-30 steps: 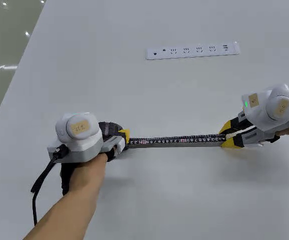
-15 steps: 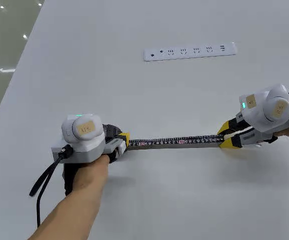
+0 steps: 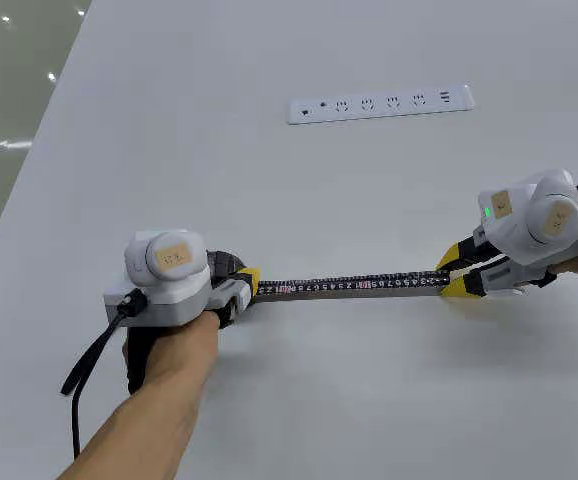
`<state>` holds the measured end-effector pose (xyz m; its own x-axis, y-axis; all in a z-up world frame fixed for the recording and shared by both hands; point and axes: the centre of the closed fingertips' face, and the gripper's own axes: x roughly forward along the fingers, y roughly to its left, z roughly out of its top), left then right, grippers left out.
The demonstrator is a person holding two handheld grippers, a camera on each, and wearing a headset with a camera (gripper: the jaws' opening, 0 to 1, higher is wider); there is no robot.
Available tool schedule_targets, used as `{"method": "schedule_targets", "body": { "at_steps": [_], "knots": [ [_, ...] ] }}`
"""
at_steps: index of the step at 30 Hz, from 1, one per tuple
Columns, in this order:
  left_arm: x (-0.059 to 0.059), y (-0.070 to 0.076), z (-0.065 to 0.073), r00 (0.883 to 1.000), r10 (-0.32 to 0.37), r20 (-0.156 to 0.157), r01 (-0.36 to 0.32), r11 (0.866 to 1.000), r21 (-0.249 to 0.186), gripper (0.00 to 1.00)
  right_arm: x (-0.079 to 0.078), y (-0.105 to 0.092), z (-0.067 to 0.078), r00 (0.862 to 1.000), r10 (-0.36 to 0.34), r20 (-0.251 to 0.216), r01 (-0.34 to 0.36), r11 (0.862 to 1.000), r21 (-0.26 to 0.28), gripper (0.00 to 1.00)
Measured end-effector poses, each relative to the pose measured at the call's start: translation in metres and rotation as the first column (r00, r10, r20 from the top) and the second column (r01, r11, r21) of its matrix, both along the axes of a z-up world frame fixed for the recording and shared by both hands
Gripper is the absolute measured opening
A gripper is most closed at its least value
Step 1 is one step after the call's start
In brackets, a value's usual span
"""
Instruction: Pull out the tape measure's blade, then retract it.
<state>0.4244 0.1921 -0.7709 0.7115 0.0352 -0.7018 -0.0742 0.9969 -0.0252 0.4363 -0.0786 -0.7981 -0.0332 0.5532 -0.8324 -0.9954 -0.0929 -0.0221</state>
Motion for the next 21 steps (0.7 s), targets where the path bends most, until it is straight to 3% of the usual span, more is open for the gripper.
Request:
{"method": "schedule_targets", "body": {
  "at_steps": [4, 21],
  "knots": [
    [-0.0008, 0.0004, 0.0001, 1.0, -0.002, -0.001, 0.002, 1.0, 0.01, 0.57, 0.0001, -0.0001, -0.0004, 1.0, -0.004, 0.001, 0.004, 1.0, 0.001, 0.1],
    [-0.0019, 0.0008, -0.0007, 1.0, -0.002, 0.004, 0.002, 1.0, -0.019, 0.55, -0.0011, 0.0008, -0.0003, 1.0, -0.005, 0.002, 0.005, 1.0, -0.004, 0.1]
  ]
}}
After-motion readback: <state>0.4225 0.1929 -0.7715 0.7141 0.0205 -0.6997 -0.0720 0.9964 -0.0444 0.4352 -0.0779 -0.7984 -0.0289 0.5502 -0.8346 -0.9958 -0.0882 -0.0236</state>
